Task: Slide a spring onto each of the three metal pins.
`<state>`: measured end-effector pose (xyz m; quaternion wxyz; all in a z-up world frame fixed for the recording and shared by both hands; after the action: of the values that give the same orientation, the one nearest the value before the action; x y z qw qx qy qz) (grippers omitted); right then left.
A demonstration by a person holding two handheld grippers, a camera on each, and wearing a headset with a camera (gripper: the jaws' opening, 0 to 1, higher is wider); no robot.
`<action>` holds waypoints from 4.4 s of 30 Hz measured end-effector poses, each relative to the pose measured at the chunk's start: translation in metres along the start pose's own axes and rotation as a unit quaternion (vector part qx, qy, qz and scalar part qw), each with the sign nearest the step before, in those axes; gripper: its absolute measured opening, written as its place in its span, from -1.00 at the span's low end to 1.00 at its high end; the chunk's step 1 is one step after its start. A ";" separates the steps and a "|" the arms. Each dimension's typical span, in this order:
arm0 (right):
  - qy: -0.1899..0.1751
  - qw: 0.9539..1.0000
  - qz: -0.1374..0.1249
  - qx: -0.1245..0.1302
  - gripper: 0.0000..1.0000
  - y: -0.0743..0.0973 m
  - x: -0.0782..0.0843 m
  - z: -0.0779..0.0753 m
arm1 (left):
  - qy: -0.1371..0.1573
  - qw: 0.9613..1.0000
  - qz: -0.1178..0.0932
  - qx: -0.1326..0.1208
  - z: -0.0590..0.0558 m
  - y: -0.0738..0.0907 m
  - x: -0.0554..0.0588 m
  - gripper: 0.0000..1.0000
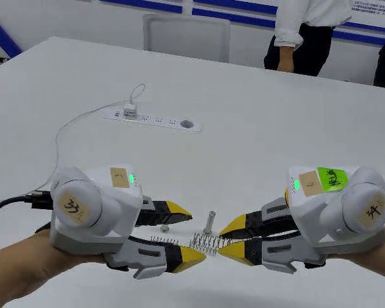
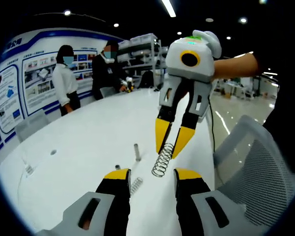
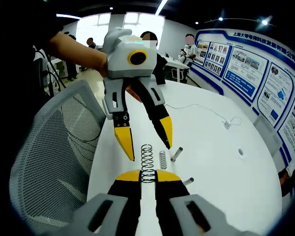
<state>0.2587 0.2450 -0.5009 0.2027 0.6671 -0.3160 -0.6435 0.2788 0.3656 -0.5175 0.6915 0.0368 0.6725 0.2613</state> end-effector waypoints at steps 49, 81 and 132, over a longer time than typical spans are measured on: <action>-0.013 0.999 0.000 -0.029 -0.70 -0.002 -0.002 0.003 | -0.127 0.989 0.034 0.060 -0.014 0.001 -0.004 -0.81; -0.069 0.989 -0.123 -0.054 -0.79 0.006 -0.033 0.006 | -0.122 0.991 0.035 0.049 -0.016 0.000 -0.006 -0.81; -0.129 0.978 -0.150 0.073 -0.80 0.039 -0.017 -0.041 | -0.020 0.998 0.020 -0.051 0.022 0.023 0.000 0.09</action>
<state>0.2929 0.2234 -0.4583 0.0125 0.6312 -0.2819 -0.7224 0.2924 0.3921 -0.5064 0.7001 0.0207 0.6437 0.3083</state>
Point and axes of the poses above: the centre of the closed fingertips' face, and the gripper's own axes: y roughly backward along the fingers, z roughly to its left, x roughly out of its underside, the point moved 7 cm from there along y, roughly backward along the fingers, and after that the axes turned 8 degrees about -x, right-handed, at the moved point
